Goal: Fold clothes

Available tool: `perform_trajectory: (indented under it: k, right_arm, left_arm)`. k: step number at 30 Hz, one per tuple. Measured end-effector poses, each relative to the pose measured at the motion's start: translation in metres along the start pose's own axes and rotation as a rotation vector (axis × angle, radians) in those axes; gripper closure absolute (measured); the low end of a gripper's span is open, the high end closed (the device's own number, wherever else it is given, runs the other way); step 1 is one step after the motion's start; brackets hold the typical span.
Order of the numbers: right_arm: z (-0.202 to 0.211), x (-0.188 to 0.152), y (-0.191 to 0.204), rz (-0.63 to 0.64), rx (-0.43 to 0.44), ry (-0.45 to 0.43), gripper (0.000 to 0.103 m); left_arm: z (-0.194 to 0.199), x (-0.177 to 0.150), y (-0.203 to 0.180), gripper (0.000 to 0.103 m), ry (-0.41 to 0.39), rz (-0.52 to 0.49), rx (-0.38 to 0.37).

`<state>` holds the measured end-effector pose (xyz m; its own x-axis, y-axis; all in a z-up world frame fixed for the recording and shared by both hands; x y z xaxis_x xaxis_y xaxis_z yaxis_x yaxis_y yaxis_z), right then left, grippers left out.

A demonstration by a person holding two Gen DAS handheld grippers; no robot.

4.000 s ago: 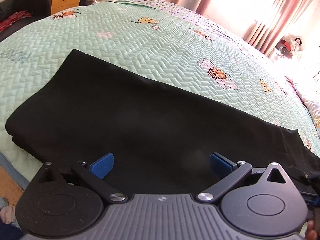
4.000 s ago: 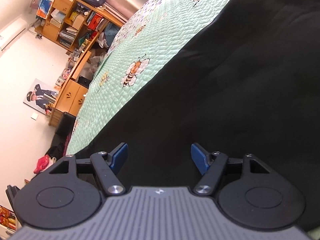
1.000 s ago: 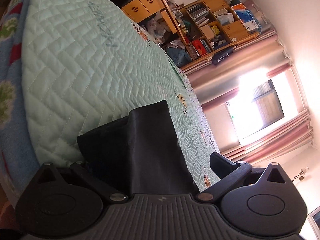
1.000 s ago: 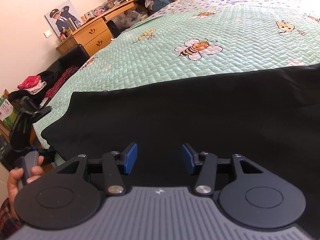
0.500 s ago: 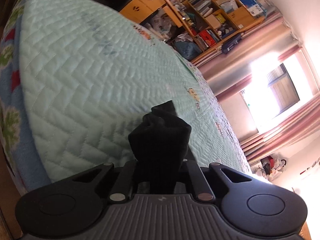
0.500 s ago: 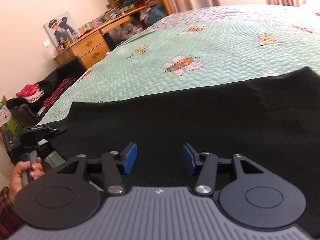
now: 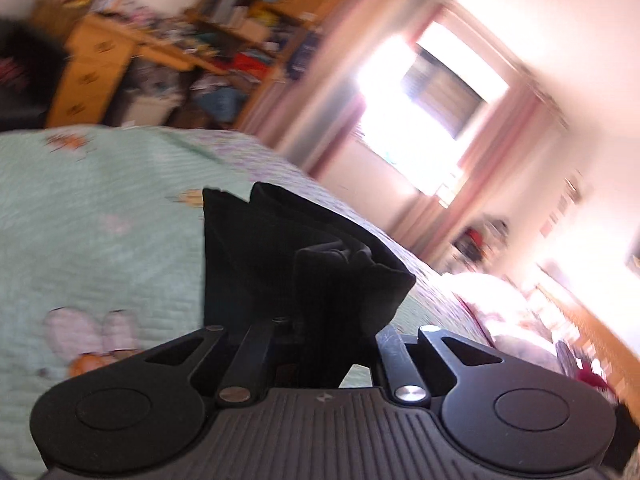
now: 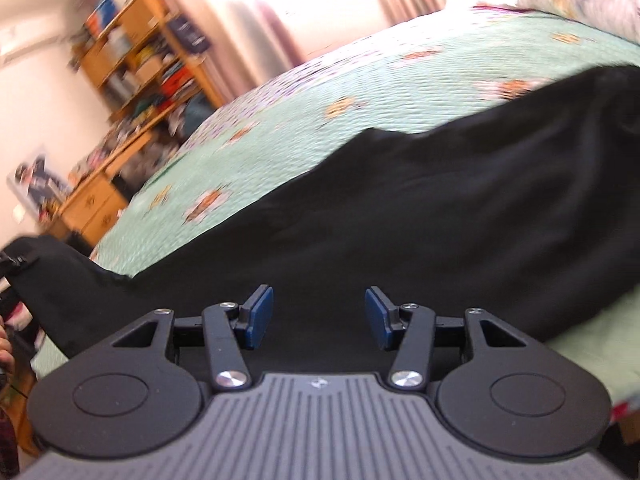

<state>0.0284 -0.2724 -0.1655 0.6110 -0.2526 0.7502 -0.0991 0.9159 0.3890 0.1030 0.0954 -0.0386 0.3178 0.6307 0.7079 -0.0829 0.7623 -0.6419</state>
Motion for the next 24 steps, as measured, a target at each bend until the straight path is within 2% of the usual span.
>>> perform_trajectory:
  k: [3,6,7,11,13,15,17,18,22,24]
  right_arm:
    - [0.009,-0.008,-0.025,-0.052,0.008,-0.030,0.050]
    - [0.015,-0.016,-0.051,-0.110,0.014,-0.052,0.050]
    - [0.016,-0.019,-0.061,-0.130,0.014,-0.058,0.050]
    - [0.024,-0.026,-0.087,-0.202,0.043,-0.085,0.050]
    - [0.026,-0.026,-0.092,-0.207,0.060,-0.096,0.050]
    - [0.030,-0.021,-0.090,-0.167,0.066,-0.118,0.046]
    - [0.032,-0.017,-0.088,-0.135,0.071,-0.140,0.040]
    - [0.030,-0.016,-0.089,-0.138,0.078,-0.145,0.039]
    - [0.018,-0.009,-0.093,-0.209,0.129,-0.142,0.039]
    - [0.013,-0.005,-0.092,-0.237,0.149,-0.145,0.039]
  left_arm:
    - [-0.032,-0.045,-0.079,0.092,0.087,-0.155,-0.083]
    - [-0.070,-0.121,-0.149,0.092,0.212,-0.324,-0.159]
    - [-0.082,-0.150,-0.161,0.091,0.272,-0.405,-0.165]
    - [-0.122,-0.268,-0.156,0.089,0.476,-0.701,-0.113]
    - [-0.139,-0.322,-0.148,0.080,0.567,-0.842,-0.084]
    - [-0.128,-0.330,-0.152,0.069,0.504,-0.954,-0.099]
    - [-0.122,-0.321,-0.155,0.045,0.516,-0.906,-0.138]
    - [-0.118,-0.315,-0.158,0.040,0.520,-0.865,-0.170]
    - [-0.096,-0.288,-0.168,0.027,0.486,-0.729,-0.277]
    - [-0.087,-0.272,-0.166,0.021,0.501,-0.618,-0.323]
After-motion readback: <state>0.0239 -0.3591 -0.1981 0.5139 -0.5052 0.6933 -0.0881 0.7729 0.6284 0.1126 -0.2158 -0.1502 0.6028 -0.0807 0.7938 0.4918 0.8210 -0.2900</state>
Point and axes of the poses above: each gripper's, at about its wrist camera, not at the fingertips, and z roughly against the way its jaws point, y to its left, x to its top, the point moved 6 cm from there along -z, roughly the way its jaws point, and after that the axes turned 9 degrees about z, right-handed, at the moved point
